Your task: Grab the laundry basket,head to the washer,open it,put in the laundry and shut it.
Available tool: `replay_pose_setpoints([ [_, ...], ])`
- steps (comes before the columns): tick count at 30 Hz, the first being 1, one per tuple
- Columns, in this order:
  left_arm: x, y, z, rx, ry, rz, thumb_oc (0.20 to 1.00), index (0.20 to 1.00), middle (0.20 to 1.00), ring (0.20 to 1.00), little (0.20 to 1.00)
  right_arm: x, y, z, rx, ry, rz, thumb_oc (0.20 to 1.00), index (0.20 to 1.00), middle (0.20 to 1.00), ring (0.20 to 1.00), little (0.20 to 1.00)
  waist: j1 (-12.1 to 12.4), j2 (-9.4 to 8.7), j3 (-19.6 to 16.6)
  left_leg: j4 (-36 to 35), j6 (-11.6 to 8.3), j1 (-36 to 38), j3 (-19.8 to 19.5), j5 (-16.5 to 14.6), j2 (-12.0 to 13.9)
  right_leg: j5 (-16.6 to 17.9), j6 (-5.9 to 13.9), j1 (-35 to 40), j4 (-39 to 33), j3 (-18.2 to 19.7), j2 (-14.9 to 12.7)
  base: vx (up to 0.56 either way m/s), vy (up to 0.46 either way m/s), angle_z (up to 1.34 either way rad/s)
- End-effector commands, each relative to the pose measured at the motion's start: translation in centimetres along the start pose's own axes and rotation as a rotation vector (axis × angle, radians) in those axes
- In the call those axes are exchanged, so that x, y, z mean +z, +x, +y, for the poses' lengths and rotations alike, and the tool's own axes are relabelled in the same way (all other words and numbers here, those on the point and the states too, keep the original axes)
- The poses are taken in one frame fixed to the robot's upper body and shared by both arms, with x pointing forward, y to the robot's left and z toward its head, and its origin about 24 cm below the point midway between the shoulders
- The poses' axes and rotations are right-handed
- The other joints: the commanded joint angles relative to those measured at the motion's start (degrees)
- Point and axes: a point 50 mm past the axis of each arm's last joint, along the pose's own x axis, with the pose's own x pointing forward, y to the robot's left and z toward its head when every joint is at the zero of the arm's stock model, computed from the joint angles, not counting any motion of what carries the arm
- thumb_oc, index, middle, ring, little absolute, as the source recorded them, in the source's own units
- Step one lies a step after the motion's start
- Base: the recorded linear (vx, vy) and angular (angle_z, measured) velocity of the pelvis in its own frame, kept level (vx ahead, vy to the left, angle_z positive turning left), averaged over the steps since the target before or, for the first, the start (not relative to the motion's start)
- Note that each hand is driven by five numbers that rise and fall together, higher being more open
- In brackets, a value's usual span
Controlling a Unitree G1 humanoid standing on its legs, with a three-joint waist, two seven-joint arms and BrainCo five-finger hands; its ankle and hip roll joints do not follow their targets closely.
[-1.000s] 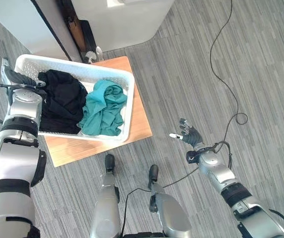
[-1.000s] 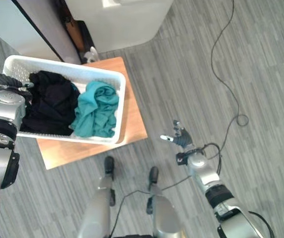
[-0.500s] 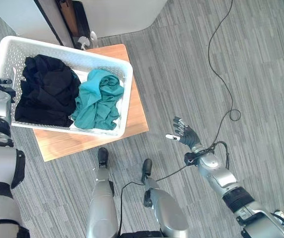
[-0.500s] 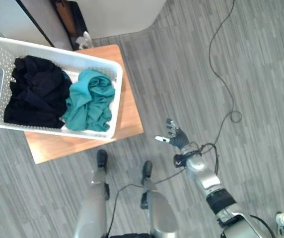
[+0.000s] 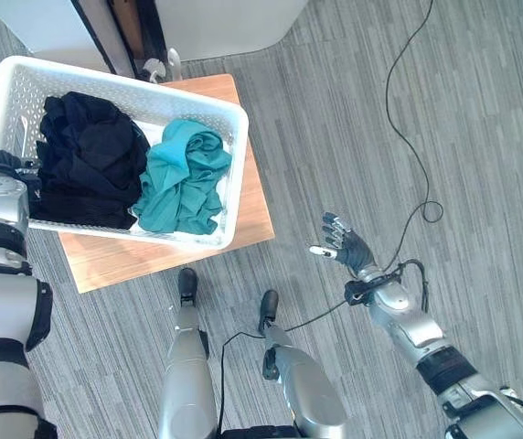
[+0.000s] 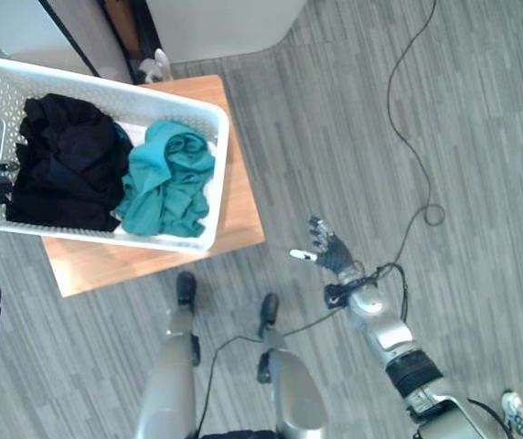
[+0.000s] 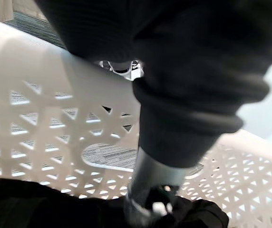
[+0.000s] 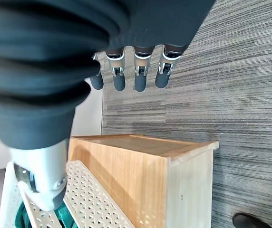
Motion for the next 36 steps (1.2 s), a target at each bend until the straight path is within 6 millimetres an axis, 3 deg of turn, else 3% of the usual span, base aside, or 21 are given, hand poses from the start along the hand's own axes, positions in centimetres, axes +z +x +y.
replay_pose_setpoints([
  [1, -2.0, -0.3, -1.2, -0.063, 0.003, 0.085, 0.209, 0.209, 0.209, 0.209, 0.209, 1.6, -1.2, -2.7, -0.073, 0.008, -0.08, 1.0, 1.0, 1.0, 1.0, 1.0, -0.47, 0.72, -2.28, 7.37, 1.14, -1.42, -1.54, -7.24, -0.43, 0.33, 3.56, -3.43, 4.6, -3.18, -4.21, 0.0, 0.0, 0.0],
  [5, -3.5, -0.6, -1.6, -0.1, 0.039, 0.122, 0.2, 0.2, 0.2, 0.2, 0.2, 2.2, -1.3, -3.4, -0.093, 0.011, -0.107, 1.0, 1.0, 1.0, 1.0, 1.0, -0.73, 1.15, -2.74, 7.37, 1.16, -1.16, -1.52, -7.38, -0.47, 0.06, 3.46, -3.37, 4.71, -3.01, -4.19, 0.0, 0.0, 0.0],
  [7, -5.2, -0.9, -1.8, -0.115, 0.03, 0.178, 0.2, 0.2, 0.2, 0.2, 0.2, 3.6, -1.4, -3.7, -0.105, 0.014, -0.161, 1.0, 1.0, 1.0, 1.0, 1.0, -0.9, 1.38, -3.17, 7.47, 1.16, -0.62, -1.52, -7.7, -0.42, -0.09, 3.41, -3.04, 4.81, -2.65, -4.12, 0.02, 0.004, 0.0],
  [8, -8.0, -1.6, -2.2, -0.137, 0.045, 0.272, 0.2, 0.2, 0.2, 0.2, 0.2, 5.8, -1.3, -3.9, -0.105, 0.024, -0.246, 1.0, 1.0, 1.0, 1.0, 1.0, -1.04, 1.69, -3.94, 7.29, 1.13, 0.3, -1.24, -7.95, -0.51, -0.26, 3.44, -2.6, 4.93, -2.23, -4.16, 0.0, 0.0, 0.0],
  [9, -8.1, -1.6, -2.2, -0.138, 0.045, 0.272, 0.2, 0.2, 0.2, 0.2, 0.2, 5.7, -1.3, -3.9, -0.105, 0.023, -0.245, 1.0, 1.0, 1.0, 1.0, 1.0, -1.06, 1.73, -3.95, 7.27, 1.13, 0.34, -1.22, -7.95, -0.5, -0.26, 3.44, -2.58, 4.93, -2.22, -4.16, 0.03, 0.013, -0.04],
  [15, -12.8, -4.0, -4.6, -0.227, 0.052, 0.415, 0.2, 0.2, 0.2, 0.2, 0.2, 8.9, -0.2, -3.1, -0.07, -0.022, -0.323, 1.0, 1.0, 1.0, 1.0, 1.0, -0.76, 2.85, -5.12, 7.08, 1.31, 2.32, -0.47, -8.6, -0.58, -0.45, 3.13, -1.97, 5.51, -0.87, -4.34, 0.0, 0.012, -0.02],
  [20, -13.5, -4.8, -5.9, -0.268, 0.065, 0.431, 0.2, 0.2, 0.2, 0.2, 0.2, 9.1, 1.0, -1.9, -0.033, -0.04, -0.302, 1.0, 1.0, 1.0, 1.0, 1.0, -0.42, 3.57, -5.28, 7.14, 1.45, 2.92, -0.3, -8.64, -0.78, -0.51, 2.94, -1.68, 5.74, -0.53, -4.47, -0.01, 0.021, -0.1],
  [24, -13.5, -5.7, -7.9, -0.321, 0.058, 0.433, 0.2, 0.2, 0.2, 0.2, 0.2, 7.9, 2.4, -1.6, -0.049, -0.061, -0.218, 1.0, 1.0, 1.0, 1.0, 1.0, -0.01, 4.4, -5.25, 7.28, 1.5, 2.74, -0.51, -8.47, -1.17, -0.61, 2.71, -1.68, 6.02, -0.73, -4.79, 0.0, 0.0, 0.0],
  [28, -13.2, -6.6, -9.7, -0.371, 0.057, 0.423, 0.2, 0.2, 0.2, 0.2, 0.2, 7.2, 3.6, -1.5, -0.076, -0.071, -0.157, 1.0, 1.0, 1.0, 1.0, 1.0, 0.35, 4.87, -4.85, 7.16, 1.57, 2.48, -0.88, -8.15, -1.52, -0.62, 2.5, -1.71, 6.15, -1.15, -4.96, -0.03, 0.013, 0.03],
  [29, -12.7, -7.3, -11.3, -0.414, 0.065, 0.408, 0.2, 0.2, 0.2, 0.2, 0.2, 7.0, 4.5, -1.3, -0.097, -0.086, -0.123, 1.0, 1.0, 1.0, 1.0, 1.0, 0.57, 5.21, -4.4, 6.96, 1.65, 2.27, -1.18, -7.79, -1.74, -0.61, 2.35, -1.86, 6.35, -1.39, -5.13, 0.0, 0.0, 0.0],
  [31, -12.4, -7.5, -11.8, -0.423, 0.063, 0.4, 0.2, 0.2, 0.2, 0.2, 0.2, 7.0, 4.9, -1.0, -0.105, -0.075, -0.118, 1.0, 1.0, 1.0, 1.0, 1.0, 0.72, 5.31, -4.21, 6.93, 1.67, 2.16, -1.32, -7.68, -1.87, -0.59, 2.32, -1.9, 6.39, -1.42, -5.16, -0.03, 0.011, 0.04],
  [36, -11.0, -8.4, -13.9, -0.483, 0.059, 0.36, 0.2, 0.2, 0.2, 0.2, 0.2, 8.2, 7.0, -0.9, -0.151, -0.08, -0.101, 1.0, 1.0, 1.0, 1.0, 1.0, 1.62, 5.92, -3.26, 6.93, 1.85, 1.26, -1.86, -7.16, -2.39, -0.4, 2.24, -2.38, 6.68, -2.01, -5.43, -0.03, 0.007, 0.09],
])
